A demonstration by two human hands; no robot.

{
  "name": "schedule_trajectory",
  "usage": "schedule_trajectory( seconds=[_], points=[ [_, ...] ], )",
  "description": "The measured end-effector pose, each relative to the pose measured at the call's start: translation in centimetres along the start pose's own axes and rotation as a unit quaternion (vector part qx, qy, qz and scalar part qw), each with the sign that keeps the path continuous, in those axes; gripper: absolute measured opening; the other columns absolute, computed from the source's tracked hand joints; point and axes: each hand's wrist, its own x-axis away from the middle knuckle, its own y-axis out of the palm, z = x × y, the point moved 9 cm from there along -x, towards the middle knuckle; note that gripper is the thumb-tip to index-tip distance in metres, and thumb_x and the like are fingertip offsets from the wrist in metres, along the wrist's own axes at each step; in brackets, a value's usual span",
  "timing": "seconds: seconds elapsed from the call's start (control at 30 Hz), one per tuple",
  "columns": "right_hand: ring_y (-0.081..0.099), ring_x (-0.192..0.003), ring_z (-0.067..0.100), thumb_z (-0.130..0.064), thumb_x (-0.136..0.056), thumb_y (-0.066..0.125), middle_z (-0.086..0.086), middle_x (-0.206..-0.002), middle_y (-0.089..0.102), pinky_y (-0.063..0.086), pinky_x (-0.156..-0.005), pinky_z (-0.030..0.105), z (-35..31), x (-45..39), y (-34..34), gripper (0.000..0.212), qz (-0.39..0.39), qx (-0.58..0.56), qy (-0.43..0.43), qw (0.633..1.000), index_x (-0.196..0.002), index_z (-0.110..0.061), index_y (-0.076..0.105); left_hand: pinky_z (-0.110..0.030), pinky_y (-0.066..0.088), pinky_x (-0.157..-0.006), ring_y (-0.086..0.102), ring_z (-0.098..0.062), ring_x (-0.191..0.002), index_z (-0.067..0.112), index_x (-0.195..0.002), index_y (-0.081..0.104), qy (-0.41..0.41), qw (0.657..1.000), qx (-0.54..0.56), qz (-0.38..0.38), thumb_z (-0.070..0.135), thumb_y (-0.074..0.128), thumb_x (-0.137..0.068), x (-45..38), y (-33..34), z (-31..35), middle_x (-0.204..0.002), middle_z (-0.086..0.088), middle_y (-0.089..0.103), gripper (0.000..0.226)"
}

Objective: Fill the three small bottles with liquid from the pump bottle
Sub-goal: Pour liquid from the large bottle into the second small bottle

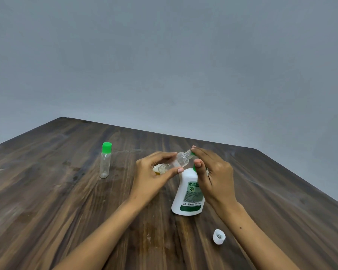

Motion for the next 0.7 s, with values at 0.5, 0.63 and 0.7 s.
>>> schedule_trajectory(
  seconds=[0.5,0.63,0.7],
  points=[
    [0.063,-0.107,0.021,-0.071,-0.092,0.017,0.004,-0.116,0.068,0.052,-0.085,0.036,0.2,-0.7,-0.4,0.084,-0.029,-0.014,0.005,0.999,-0.112,-0.009,0.070,-0.011,0.050,-0.081,0.069,0.000,-0.093,0.014,-0.104,0.075,0.006,1.000,-0.008,0.006,0.022,0.086,-0.068,0.1,-0.2,0.1,-0.098,0.010,0.074,0.038],
    [0.065,-0.102,0.020,-0.070,-0.092,0.019,0.003,-0.111,0.070,0.052,-0.080,0.031,0.1,-0.3,0.0,0.082,-0.017,-0.010,0.016,1.000,-0.108,-0.009,0.072,-0.011,0.050,-0.081,0.068,0.001,-0.094,0.013,-0.104,0.075,0.008,1.000,-0.011,0.008,0.020,0.086,-0.068,0.0,-0.4,0.2,-0.098,0.010,0.074,0.038],
    [0.066,-0.100,0.019,-0.070,-0.093,0.020,0.002,-0.110,0.070,0.052,-0.078,0.030,0.2,-0.1,0.0,0.081,-0.015,-0.010,0.019,1.000,-0.108,-0.009,0.072,-0.011,0.051,-0.080,0.068,0.001,-0.093,0.013,-0.104,0.075,0.009,1.000,-0.012,0.007,0.018,0.087,-0.068,0.1,-0.4,0.1,-0.098,0.010,0.074,0.037]
  ],
)
